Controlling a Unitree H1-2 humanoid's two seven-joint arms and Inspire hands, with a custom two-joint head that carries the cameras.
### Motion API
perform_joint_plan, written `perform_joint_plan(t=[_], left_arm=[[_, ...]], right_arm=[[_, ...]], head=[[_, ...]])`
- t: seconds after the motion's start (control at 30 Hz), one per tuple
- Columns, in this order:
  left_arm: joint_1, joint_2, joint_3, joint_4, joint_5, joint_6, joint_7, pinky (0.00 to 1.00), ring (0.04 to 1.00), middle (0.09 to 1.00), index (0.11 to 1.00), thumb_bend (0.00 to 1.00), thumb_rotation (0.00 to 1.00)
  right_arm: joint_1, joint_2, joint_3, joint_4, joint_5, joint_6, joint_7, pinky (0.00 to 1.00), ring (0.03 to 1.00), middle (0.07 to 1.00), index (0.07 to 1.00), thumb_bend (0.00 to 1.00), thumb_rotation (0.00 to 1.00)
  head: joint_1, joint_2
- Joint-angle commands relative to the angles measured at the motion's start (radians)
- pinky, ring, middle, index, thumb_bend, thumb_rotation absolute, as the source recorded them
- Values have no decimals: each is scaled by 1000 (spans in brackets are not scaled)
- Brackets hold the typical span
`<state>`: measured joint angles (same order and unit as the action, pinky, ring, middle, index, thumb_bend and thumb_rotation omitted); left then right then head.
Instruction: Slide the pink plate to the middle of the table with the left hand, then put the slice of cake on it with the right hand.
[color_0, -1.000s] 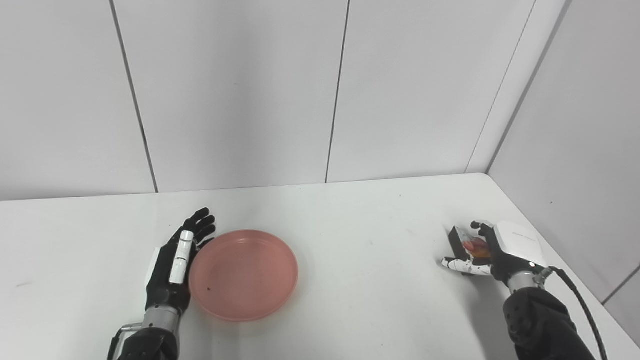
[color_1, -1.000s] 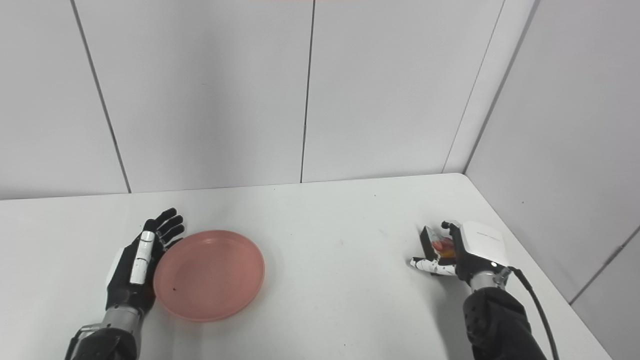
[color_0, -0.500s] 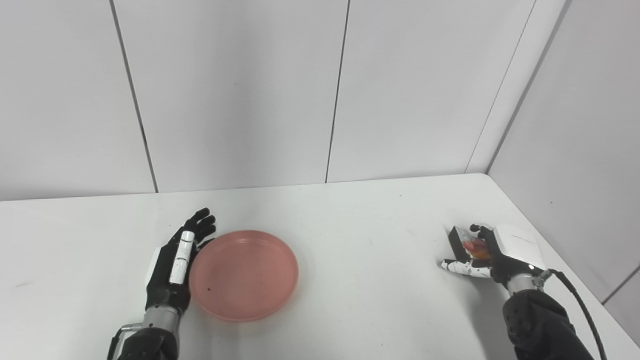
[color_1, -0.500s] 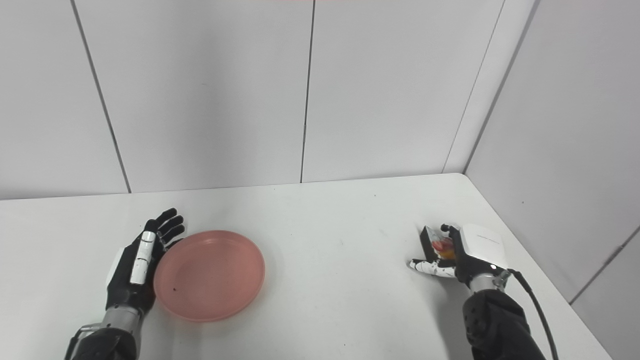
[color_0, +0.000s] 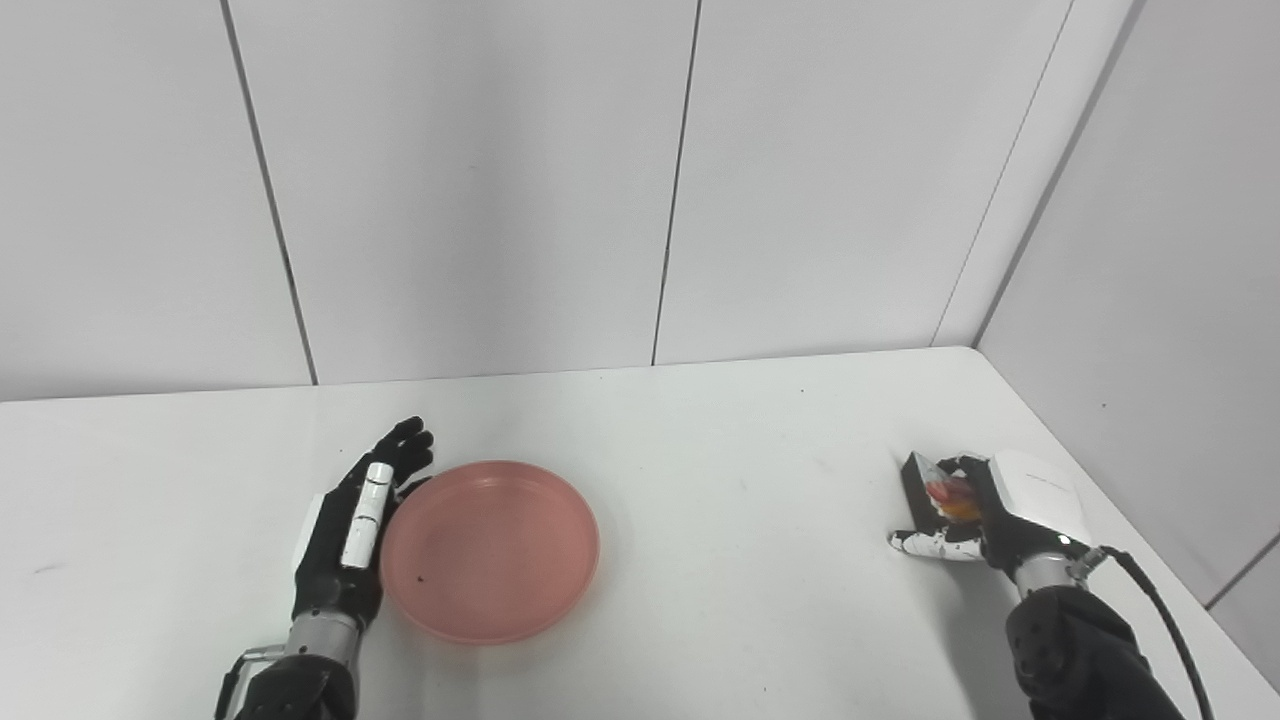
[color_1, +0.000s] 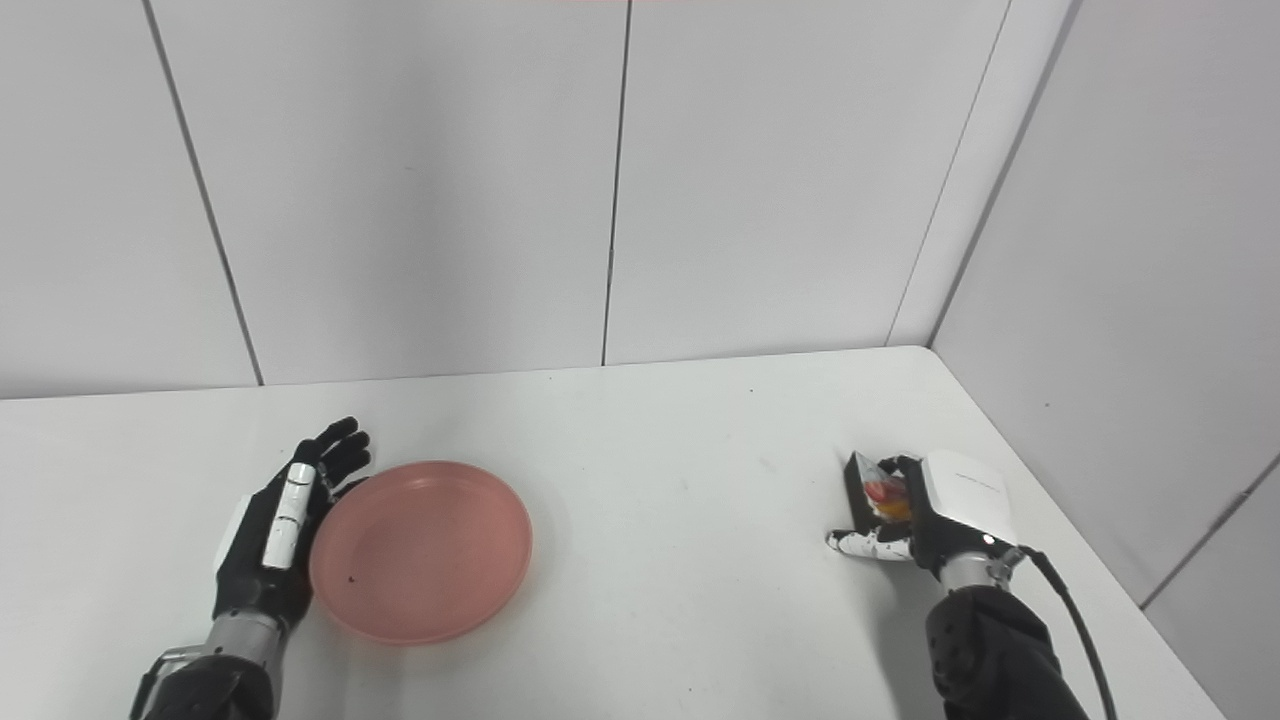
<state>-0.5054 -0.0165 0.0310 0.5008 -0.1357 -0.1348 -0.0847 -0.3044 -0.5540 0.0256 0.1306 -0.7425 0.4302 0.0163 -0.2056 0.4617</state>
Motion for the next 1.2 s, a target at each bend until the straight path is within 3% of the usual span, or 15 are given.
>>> perform_joint_plan(t=[0.0, 0.2, 0.23, 0.3, 0.37, 0.47, 0.7, 0.77, 1.17], left_arm=[[32, -3, -3, 28, -4, 69, -6, 798, 860, 833, 777, 745, 858], [32, -1, -7, 31, -1, 70, -11, 783, 851, 827, 776, 762, 866], [32, 0, -7, 32, -4, 69, -14, 783, 851, 828, 779, 763, 865], [31, -1, -5, 34, -8, 71, -17, 787, 852, 827, 776, 760, 862], [31, -2, -3, 34, -10, 71, -20, 791, 855, 827, 772, 756, 860], [30, -2, -3, 35, -8, 74, -19, 789, 854, 826, 772, 754, 862], [29, 3, -9, 40, 2, 68, -20, 779, 851, 830, 783, 758, 879], [28, 3, -8, 43, 3, 68, -17, 778, 851, 831, 782, 753, 879], [17, -10, -18, 74, 14, 42, -8, 776, 844, 820, 768, 743, 868]], right_arm=[[-11, -32, -8, -16, 14, -26, -1, 200, 251, 345, 623, 839, 166], [-10, -46, 3, -22, 41, -7, 25, 177, 231, 323, 578, 820, 91], [-10, -48, 6, -22, 42, -6, 27, 170, 226, 318, 526, 645, 117], [-11, -51, 15, -22, 35, -1, 31, 175, 232, 326, 499, 555, 132], [-12, -52, 20, -21, 32, 2, 33, 182, 241, 339, 492, 529, 136], [-12, -52, 22, -20, 34, 2, 28, 196, 256, 357, 491, 525, 138], [-12, -46, 17, -31, 46, -5, 19, 163, 217, 305, 491, 524, 139], [-10, -44, 7, -38, 62, -33, 4, 159, 212, 298, 491, 524, 141], [-68, -37, -3, -317, 47, -8, 68, 183, 244, 332, 493, 522, 151]], head=[[2, 1], [1, 2], [1, 2], [1, 2], [2, 2], [2, 2], [1, 2], [2, 1], [28, -8]])
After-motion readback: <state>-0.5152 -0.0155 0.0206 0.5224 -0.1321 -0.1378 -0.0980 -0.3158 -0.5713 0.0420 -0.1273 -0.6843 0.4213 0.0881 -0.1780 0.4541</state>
